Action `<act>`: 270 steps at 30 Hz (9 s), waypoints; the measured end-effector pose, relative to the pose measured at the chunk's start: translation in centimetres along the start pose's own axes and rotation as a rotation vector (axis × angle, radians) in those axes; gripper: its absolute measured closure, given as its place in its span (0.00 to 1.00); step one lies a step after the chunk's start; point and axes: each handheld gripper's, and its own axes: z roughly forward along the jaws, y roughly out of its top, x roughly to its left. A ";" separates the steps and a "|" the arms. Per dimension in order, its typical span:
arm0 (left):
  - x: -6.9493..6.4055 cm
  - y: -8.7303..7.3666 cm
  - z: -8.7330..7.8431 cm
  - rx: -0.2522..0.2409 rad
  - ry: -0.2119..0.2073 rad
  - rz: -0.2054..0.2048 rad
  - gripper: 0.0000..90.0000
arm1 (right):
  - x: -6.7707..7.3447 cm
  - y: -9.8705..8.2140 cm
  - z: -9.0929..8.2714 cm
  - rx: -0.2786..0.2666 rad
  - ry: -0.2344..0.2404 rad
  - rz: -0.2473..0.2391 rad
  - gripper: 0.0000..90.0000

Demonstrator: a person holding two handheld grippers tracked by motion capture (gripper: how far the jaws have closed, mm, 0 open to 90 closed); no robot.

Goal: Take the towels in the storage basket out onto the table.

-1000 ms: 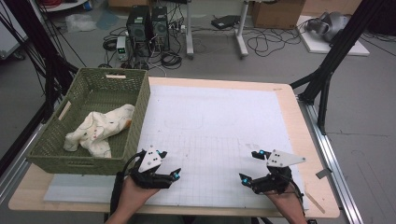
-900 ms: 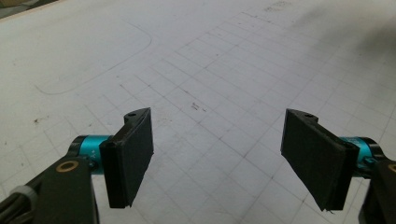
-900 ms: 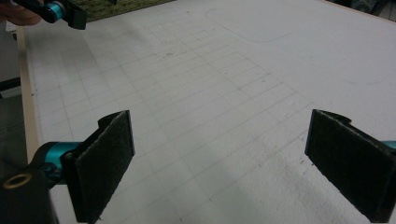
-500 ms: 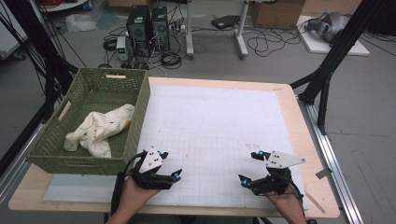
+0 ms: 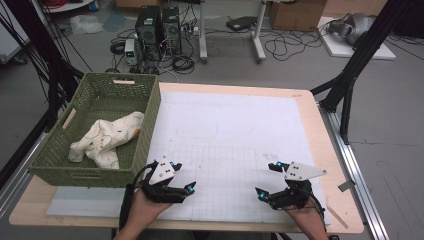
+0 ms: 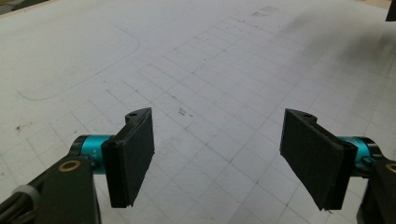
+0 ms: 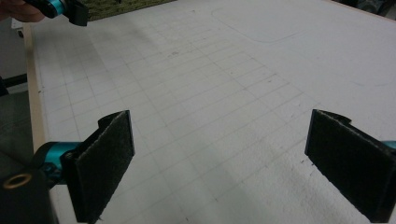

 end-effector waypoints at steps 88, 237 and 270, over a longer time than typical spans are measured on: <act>16.2 8.8 -9.7 0.014 0.045 -0.143 0.36 | -0.6 -0.1 0.1 0.020 -0.008 0.032 0.08; 21.8 3.7 -14.9 0.242 0.309 -0.291 0.95 | -0.6 0.1 0.4 0.015 0.006 0.040 0.08; 21.8 5.0 -17.5 0.048 0.255 -0.347 0.95 | -0.7 0.2 0.4 0.009 -0.003 0.038 0.08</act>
